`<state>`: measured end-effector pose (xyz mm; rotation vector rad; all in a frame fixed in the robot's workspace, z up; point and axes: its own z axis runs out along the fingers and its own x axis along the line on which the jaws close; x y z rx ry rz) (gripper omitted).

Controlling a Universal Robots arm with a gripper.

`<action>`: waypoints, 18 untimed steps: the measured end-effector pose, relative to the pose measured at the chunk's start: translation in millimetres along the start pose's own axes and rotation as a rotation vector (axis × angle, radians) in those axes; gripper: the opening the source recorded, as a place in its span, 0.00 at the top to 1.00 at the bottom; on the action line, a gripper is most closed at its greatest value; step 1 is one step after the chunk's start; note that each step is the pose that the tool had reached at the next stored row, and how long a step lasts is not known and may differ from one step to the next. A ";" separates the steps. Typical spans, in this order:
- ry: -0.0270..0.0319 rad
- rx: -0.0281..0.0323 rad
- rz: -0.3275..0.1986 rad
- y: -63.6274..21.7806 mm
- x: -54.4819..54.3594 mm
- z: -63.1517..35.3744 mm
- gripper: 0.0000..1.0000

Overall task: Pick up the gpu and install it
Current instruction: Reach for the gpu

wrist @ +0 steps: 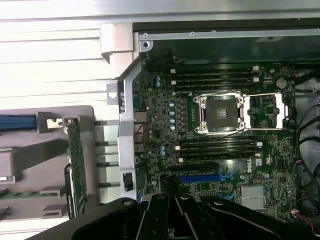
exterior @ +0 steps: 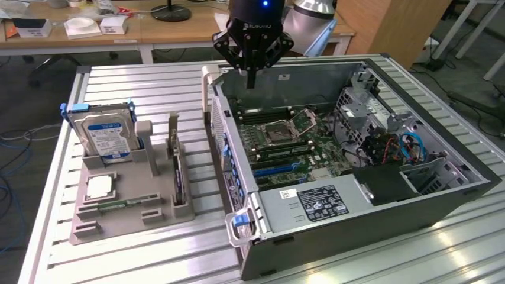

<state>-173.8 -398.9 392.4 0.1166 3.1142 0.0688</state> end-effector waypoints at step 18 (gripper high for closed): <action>0.0013 -0.0006 -0.029 -2.8 36.2 -0.4 0.90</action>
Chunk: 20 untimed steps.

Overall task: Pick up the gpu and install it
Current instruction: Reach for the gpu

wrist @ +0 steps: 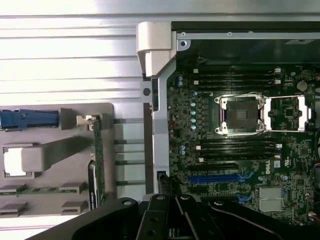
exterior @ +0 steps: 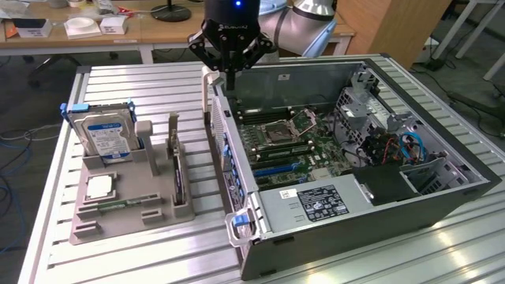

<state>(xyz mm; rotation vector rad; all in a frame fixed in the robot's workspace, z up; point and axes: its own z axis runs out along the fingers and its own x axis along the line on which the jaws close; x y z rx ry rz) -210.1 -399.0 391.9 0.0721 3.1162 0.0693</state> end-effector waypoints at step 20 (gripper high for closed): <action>0.0023 -0.0007 -0.033 -1.8 36.4 -0.2 0.90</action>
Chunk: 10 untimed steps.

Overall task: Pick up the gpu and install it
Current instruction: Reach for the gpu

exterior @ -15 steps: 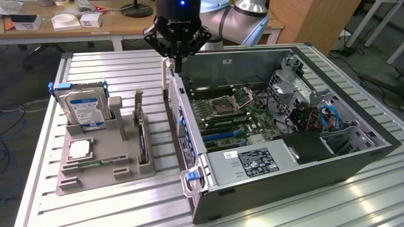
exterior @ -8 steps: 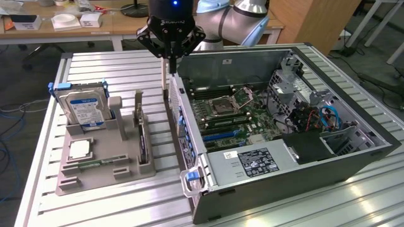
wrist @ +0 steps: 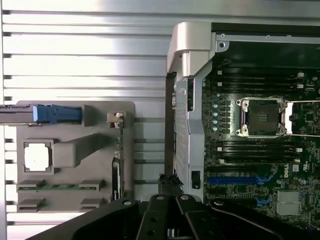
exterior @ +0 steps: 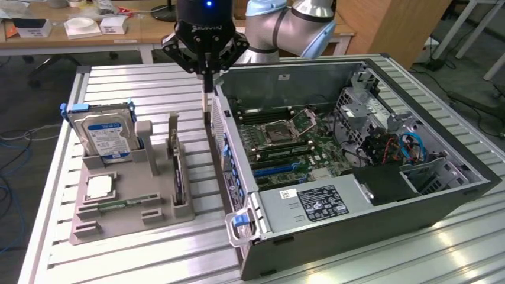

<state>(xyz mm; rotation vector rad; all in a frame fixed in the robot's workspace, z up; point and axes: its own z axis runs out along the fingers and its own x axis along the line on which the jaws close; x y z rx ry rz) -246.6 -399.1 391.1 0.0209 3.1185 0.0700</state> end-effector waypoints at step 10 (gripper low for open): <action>0.0007 -0.0003 -0.010 -0.6 19.3 0.1 0.90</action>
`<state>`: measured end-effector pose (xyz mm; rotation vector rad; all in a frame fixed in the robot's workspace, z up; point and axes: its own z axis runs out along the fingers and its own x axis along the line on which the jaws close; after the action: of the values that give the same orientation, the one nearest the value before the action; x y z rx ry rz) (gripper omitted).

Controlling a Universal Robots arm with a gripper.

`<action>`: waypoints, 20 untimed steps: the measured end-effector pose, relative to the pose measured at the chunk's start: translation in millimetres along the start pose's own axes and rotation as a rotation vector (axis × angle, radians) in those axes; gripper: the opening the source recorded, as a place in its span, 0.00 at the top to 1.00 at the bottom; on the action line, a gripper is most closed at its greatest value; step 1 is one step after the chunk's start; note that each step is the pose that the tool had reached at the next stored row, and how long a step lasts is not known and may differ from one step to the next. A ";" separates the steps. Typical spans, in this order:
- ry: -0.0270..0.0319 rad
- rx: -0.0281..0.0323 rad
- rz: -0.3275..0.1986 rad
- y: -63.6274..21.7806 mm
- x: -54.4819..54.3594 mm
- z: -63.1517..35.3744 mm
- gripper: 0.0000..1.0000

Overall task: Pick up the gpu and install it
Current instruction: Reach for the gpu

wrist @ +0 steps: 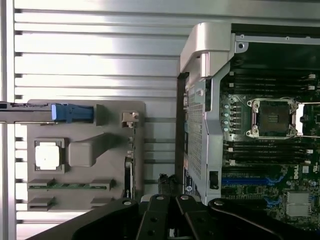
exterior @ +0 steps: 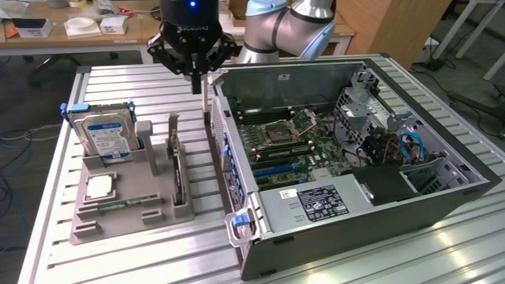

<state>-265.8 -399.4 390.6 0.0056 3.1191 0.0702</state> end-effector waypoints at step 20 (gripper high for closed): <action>0.0017 -0.0002 -0.014 -0.4 38.5 0.0 0.90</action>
<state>-304.3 -399.6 389.7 -0.0156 3.1205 0.0704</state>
